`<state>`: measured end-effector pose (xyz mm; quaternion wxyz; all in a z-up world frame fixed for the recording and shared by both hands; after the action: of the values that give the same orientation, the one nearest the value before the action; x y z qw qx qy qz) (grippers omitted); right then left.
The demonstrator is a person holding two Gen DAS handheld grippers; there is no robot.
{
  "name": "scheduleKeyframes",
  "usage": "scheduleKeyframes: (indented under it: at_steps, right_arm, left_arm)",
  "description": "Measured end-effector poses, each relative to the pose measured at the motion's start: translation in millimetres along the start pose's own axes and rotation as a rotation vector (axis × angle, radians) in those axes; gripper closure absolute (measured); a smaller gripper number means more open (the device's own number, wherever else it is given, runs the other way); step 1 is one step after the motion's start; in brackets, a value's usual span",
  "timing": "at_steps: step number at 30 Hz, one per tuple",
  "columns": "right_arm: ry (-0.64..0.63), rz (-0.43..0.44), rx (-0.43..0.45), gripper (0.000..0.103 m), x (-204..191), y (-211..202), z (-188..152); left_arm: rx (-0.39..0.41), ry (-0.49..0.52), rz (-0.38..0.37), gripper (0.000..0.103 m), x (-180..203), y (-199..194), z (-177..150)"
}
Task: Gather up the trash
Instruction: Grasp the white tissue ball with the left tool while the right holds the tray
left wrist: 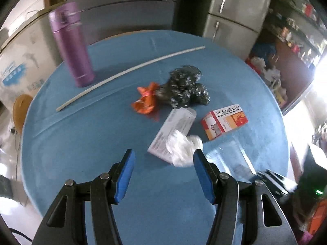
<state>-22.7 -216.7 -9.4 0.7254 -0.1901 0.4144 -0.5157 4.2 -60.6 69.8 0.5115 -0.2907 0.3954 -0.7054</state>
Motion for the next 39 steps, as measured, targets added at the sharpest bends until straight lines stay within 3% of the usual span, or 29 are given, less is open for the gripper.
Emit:
scheduleKeyframes:
  at_steps: [4, 6, 8, 11, 13, 17, 23, 24, 26, 29, 32, 39]
  right_arm:
    - [0.095, 0.087, -0.010, 0.061, 29.5, -27.3, -9.2]
    - [0.202, 0.171, -0.047, 0.061, 55.9, -34.8, -15.4]
    - [0.298, 0.203, -0.045, 0.058, 80.7, -40.1, -20.1]
    - [0.401, 0.194, -0.025, 0.032, 110.4, -46.5, -22.3]
    - [0.433, 0.194, -0.018, 0.030, 121.3, -51.4, -20.0]
    - [0.370, 0.106, 0.020, 0.028, 123.3, -67.0, -13.6]
    - [0.261, 0.060, 0.056, 0.026, 106.2, -77.2, -7.9]
    - [0.241, 0.049, 0.055, 0.026, 101.5, -75.1, -6.3]
    - [0.196, 0.005, 0.060, 0.026, 91.8, -70.3, -5.5]
    - [0.128, -0.090, 0.049, 0.026, 84.9, -61.2, -7.4]
    - [0.096, -0.146, 0.016, 0.050, 83.7, -49.0, -11.8]
    - [0.110, -0.081, 0.049, 0.054, 74.0, -66.5, -11.9]
  left_arm:
    - [-0.062, -0.012, -0.002, 0.043, 2.5, 24.0, -8.3]
    - [-0.076, 0.008, -0.006, 0.043, 6.8, 28.1, -16.4]
    - [-0.075, 0.046, -0.020, 0.043, 15.6, 28.7, -23.7]
    - [-0.084, 0.099, -0.023, 0.043, 28.3, 30.8, -29.0]
    - [-0.090, 0.109, -0.014, 0.043, 33.5, 35.6, -26.6]
    - [-0.098, 0.082, -0.047, 0.042, 38.0, 47.0, -22.1]
    - [-0.107, 0.066, -0.053, 0.042, 48.1, 67.8, -22.2]
    - [-0.105, 0.061, -0.051, 0.044, 48.0, 69.3, -22.6]
    - [-0.103, 0.054, -0.055, 0.059, 47.7, 72.7, -23.9]
    - [-0.084, 0.061, -0.068, 0.068, 48.4, 73.0, -25.5]
    - [-0.068, 0.061, -0.077, 0.072, 47.7, 69.4, -28.8]
    - [-0.038, 0.008, -0.089, 0.073, 28.7, 34.3, -58.1]
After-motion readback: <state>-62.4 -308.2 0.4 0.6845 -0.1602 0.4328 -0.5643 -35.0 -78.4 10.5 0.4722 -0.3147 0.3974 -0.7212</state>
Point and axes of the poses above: each gripper's, at about its wrist camera, not at the fingertips, and y roughly the way its jaws point, x to its right, z to its top, the point moved 2 cm from there along y, roughly the way its jaws point, and after that the axes turned 6 degrees about y, right-handed, at the moved point
